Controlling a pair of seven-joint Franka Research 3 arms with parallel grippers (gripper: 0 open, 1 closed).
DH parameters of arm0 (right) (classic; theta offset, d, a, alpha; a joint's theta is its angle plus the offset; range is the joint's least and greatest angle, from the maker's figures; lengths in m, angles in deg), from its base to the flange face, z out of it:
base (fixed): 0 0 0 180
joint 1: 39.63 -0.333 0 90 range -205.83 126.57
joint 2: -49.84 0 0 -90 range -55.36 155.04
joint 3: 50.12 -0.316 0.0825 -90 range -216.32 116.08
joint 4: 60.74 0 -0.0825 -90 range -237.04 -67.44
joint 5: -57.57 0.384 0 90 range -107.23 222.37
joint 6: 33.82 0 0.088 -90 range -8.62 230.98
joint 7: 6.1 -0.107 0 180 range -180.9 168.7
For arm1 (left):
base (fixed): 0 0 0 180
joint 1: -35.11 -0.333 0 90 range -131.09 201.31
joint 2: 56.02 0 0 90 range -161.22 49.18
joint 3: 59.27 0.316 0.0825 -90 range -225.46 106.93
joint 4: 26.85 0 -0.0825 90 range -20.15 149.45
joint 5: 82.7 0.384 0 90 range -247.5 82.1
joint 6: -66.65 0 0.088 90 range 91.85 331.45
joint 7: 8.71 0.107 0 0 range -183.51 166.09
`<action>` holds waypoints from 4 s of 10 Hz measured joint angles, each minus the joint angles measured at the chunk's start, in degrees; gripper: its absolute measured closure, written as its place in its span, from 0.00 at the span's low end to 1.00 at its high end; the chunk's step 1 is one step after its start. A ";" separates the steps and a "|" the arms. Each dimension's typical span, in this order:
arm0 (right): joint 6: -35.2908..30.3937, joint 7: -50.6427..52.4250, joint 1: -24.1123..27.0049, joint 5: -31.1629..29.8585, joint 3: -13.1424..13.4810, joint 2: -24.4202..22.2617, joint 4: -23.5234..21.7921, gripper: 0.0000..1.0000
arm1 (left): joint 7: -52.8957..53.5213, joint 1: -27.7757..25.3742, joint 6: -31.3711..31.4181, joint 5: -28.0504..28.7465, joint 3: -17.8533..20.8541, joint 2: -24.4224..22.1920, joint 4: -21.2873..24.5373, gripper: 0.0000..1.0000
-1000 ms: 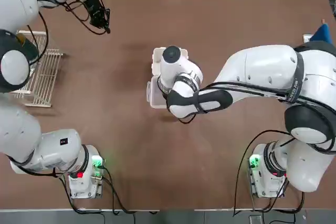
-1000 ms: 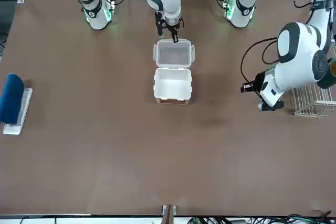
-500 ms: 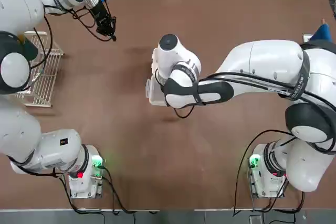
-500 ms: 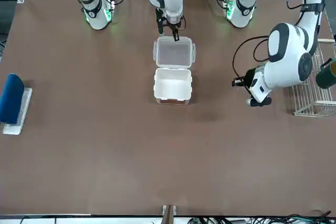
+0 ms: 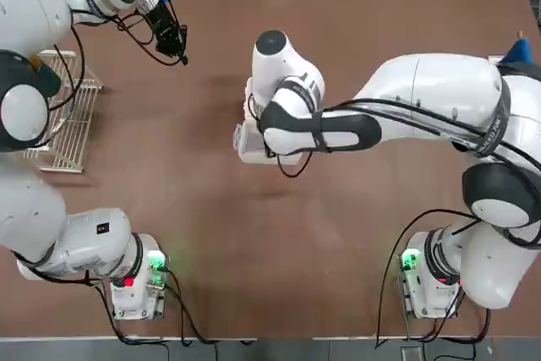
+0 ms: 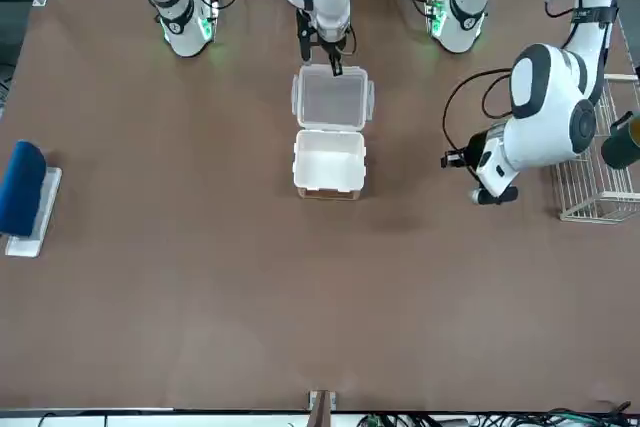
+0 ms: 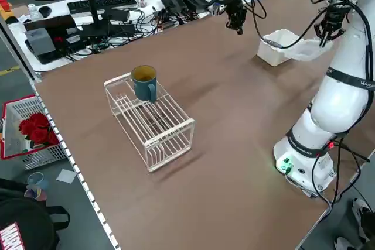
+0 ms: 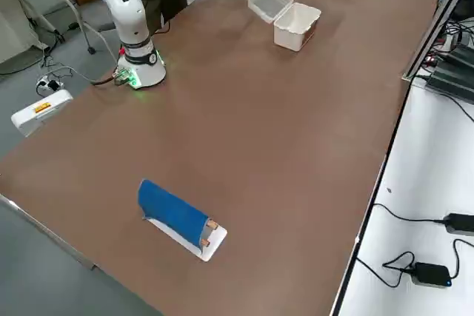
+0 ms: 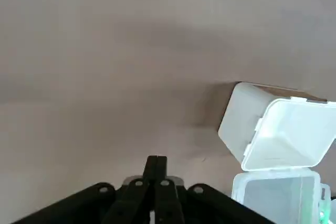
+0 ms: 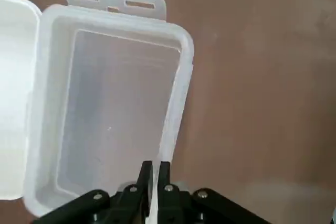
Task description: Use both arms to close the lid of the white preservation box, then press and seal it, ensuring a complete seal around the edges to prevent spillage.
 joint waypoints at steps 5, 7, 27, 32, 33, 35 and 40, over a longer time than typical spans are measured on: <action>-3.57 0.94 0.27 1.65 2.93 -0.40 4.34 0.95 | -0.09 -0.42 0.36 -0.96 0.09 0.14 0.20 0.99; -4.01 3.25 0.46 3.58 5.52 -0.53 5.83 0.95 | -0.09 -1.06 0.36 -0.97 0.20 0.20 0.25 0.99; 2.52 16.26 2.55 12.27 14.56 13.78 18.22 0.99 | -2.53 -4.28 0.32 -1.34 -1.48 0.45 -0.65 0.99; 9.14 16.15 1.57 12.28 14.60 18.68 18.36 0.99 | -7.46 -3.68 11.24 -6.83 -9.51 0.52 6.28 0.99; 9.40 16.15 1.56 12.28 14.61 18.84 18.37 0.99 | -9.29 -3.64 13.40 -7.08 -11.19 0.57 6.86 0.99; 9.57 16.15 1.53 12.27 14.62 19.06 18.43 0.99 | -13.25 -3.10 18.11 -7.73 -14.61 1.05 7.70 0.99; 9.89 16.18 1.46 12.17 14.64 19.12 18.32 0.99 | -18.23 4.92 32.49 -7.82 -15.62 7.79 12.76 0.99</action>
